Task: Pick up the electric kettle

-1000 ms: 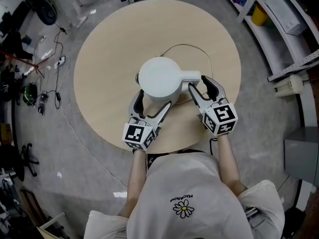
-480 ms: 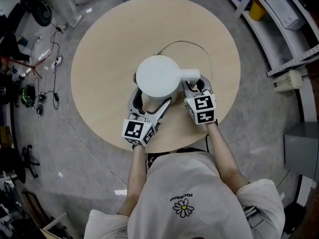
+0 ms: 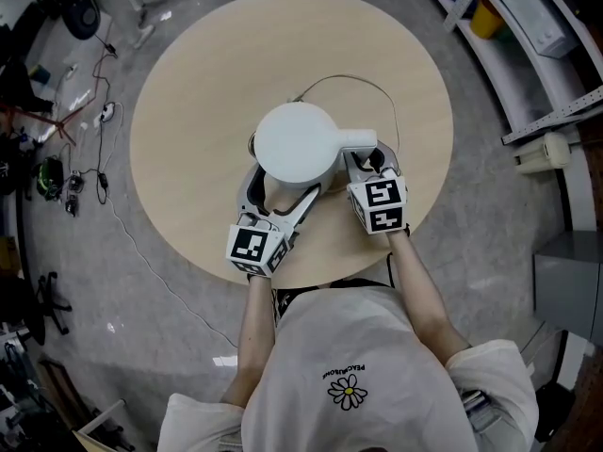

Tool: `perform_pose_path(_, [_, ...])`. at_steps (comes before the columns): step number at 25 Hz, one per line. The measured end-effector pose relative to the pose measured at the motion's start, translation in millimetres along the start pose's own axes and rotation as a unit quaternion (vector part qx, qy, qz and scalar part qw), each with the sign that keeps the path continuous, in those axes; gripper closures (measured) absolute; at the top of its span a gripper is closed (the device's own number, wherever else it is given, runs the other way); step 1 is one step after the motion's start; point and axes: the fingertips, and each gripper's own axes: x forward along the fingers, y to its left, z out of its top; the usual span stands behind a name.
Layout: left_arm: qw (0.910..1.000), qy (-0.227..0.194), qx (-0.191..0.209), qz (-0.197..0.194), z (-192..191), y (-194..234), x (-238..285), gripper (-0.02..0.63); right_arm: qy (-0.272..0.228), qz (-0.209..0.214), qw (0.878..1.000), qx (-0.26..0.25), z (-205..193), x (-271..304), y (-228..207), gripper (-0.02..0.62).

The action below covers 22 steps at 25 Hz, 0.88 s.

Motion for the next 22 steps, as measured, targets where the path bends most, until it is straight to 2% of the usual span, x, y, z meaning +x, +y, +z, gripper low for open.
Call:
perform_pose_path(5, [0.9998,0.007,0.016,0.009,2.6,-8.3,4.4,0.121,0.006,-0.004,1.0,0.008,-4.0,-1.8,-7.7,0.502])
perform_pose_path(9, [0.9997,-0.005,0.024,0.005,23.1,-12.2,6.3,0.121,-0.013,-0.007,1.0,0.004,18.2,-9.2,-11.9,0.502])
perform_pose_path(12, [0.9993,-0.022,0.032,0.0,56.0,-13.8,5.9,0.12,-0.04,-0.01,0.999,-0.006,54.0,-18.4,-15.2,0.502])
perform_pose_path(18, [0.9978,-0.053,0.04,0.005,144.8,-21.2,-6.9,0.12,-0.099,0.005,0.995,-0.004,142.5,-47.8,-11.4,0.5])
perform_pose_path(22, [0.997,-0.063,0.045,-0.003,183.8,-31.2,-19.9,0.118,-0.127,0.007,0.992,-0.013,181.8,-73.1,-6.0,0.5])
